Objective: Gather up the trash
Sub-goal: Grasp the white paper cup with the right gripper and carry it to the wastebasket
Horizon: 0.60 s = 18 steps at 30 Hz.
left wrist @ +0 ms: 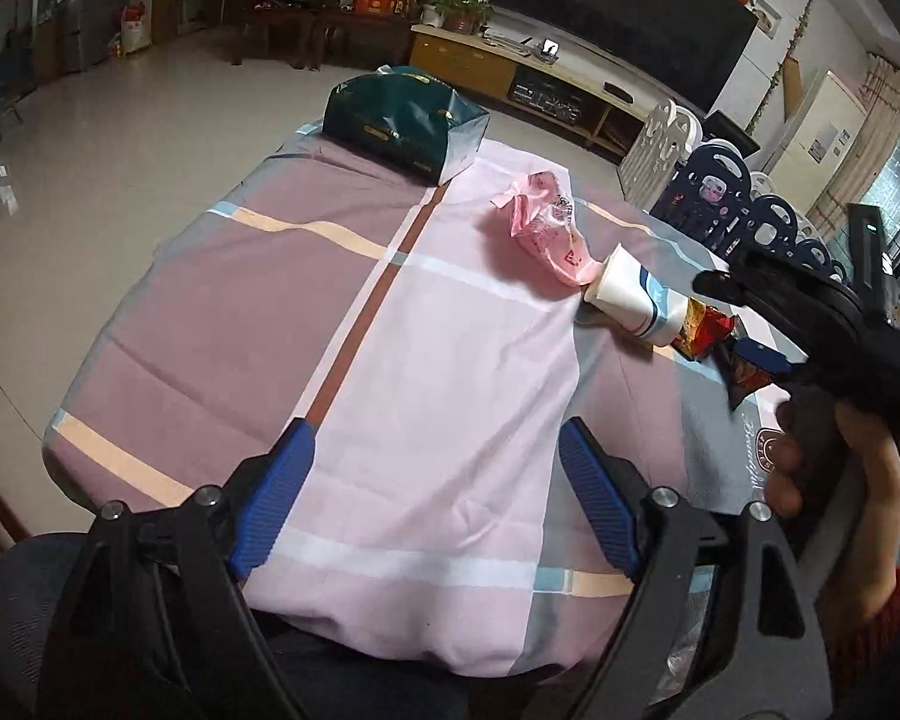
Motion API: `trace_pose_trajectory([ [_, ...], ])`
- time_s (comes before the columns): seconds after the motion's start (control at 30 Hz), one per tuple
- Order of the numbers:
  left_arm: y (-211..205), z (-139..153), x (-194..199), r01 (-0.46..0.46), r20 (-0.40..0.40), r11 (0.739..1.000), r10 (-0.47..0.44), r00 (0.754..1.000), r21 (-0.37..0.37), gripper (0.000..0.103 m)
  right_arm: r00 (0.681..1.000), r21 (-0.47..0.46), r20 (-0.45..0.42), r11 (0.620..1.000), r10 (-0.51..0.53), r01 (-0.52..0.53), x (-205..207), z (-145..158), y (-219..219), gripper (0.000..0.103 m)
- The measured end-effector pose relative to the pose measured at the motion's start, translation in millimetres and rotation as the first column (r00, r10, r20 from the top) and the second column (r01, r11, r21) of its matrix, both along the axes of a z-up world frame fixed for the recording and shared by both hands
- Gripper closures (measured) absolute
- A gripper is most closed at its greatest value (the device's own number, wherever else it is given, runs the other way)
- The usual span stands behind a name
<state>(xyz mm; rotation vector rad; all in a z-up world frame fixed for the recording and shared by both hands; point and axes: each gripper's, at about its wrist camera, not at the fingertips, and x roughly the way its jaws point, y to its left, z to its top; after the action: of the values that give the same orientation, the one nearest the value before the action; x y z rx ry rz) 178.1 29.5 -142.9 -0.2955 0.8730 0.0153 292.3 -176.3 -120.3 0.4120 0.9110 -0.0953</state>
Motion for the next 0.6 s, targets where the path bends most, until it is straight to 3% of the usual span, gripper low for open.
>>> trace_pose_trajectory([
  [0.07,2.6,0.0,-0.3,-0.003,0.012,1.0,0.003,1.0,-0.005,0.019,0.999,-0.009,-0.03,1.0,-0.028,0.027,22.2,-11.0,1.8,0.031],
  [0.17,6.6,1.2,-0.7,-0.008,0.011,1.0,0.009,1.0,-0.014,0.019,0.997,-0.017,-0.076,1.0,-0.023,0.022,38.0,-25.2,7.1,0.052],
  [0.23,6.4,1.1,-0.3,-0.01,0.013,1.0,0.01,1.0,-0.018,0.019,0.994,-0.019,-0.108,1.0,0.003,-0.005,43.3,-33.9,12.0,0.074],
  [0.3,5.9,1.5,-1.0,-0.008,0.013,1.0,0.008,1.0,-0.016,0.019,0.996,-0.021,-0.086,1.0,0.014,-0.016,37.5,-32.4,14.2,0.082],
  [0.6,7.3,-0.4,1.0,-0.016,-0.009,0.999,0.016,1.0,-0.03,0.019,0.982,0.049,-0.059,0.983,0.177,-0.175,-24.5,-13.7,19.0,0.086],
])
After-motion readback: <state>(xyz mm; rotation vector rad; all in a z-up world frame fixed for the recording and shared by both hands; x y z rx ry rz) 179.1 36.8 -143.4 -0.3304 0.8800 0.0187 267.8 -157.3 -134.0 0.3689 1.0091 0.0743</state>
